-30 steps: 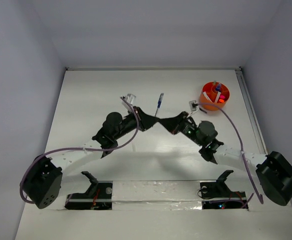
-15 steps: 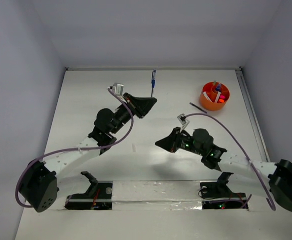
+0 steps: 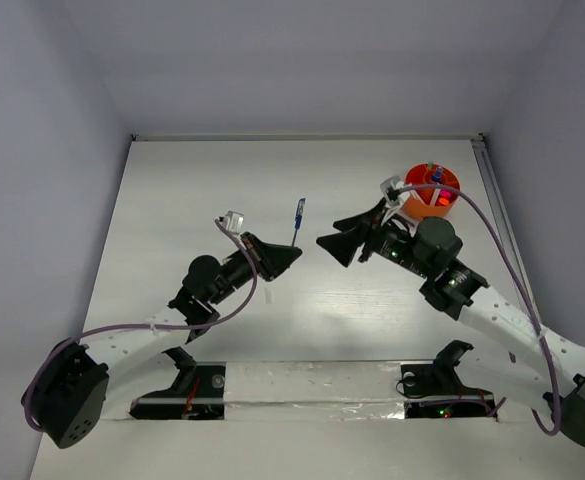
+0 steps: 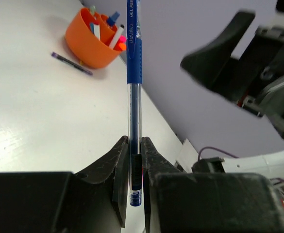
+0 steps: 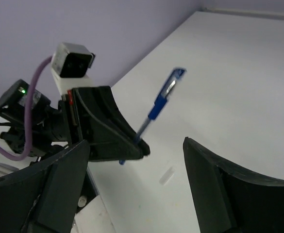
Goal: Sort the stationery into containers
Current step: Place the pen in the storage box.
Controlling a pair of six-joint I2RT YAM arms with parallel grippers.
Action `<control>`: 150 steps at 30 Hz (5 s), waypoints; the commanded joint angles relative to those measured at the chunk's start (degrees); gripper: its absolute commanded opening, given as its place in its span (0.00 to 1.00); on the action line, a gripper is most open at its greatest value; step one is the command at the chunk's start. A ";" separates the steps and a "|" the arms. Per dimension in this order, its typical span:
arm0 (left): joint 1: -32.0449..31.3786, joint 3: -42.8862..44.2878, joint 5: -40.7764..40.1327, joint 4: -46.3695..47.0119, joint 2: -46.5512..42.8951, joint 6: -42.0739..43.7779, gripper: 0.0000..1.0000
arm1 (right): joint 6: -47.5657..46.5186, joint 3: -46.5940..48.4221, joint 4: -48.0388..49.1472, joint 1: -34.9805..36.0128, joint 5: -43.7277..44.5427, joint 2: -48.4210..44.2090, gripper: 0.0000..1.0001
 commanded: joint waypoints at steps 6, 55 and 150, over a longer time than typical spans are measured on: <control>-0.13 -4.35 7.27 13.36 -3.43 -4.79 0.00 | 3.79 10.15 9.43 -8.65 -18.91 12.76 0.87; -1.19 1.97 5.96 15.47 3.34 -5.06 0.00 | 15.05 9.28 23.96 -8.13 -25.96 24.90 0.00; -1.19 -3.04 -3.80 -10.90 -8.35 17.97 0.98 | -32.41 39.69 5.05 -35.11 32.84 50.65 0.00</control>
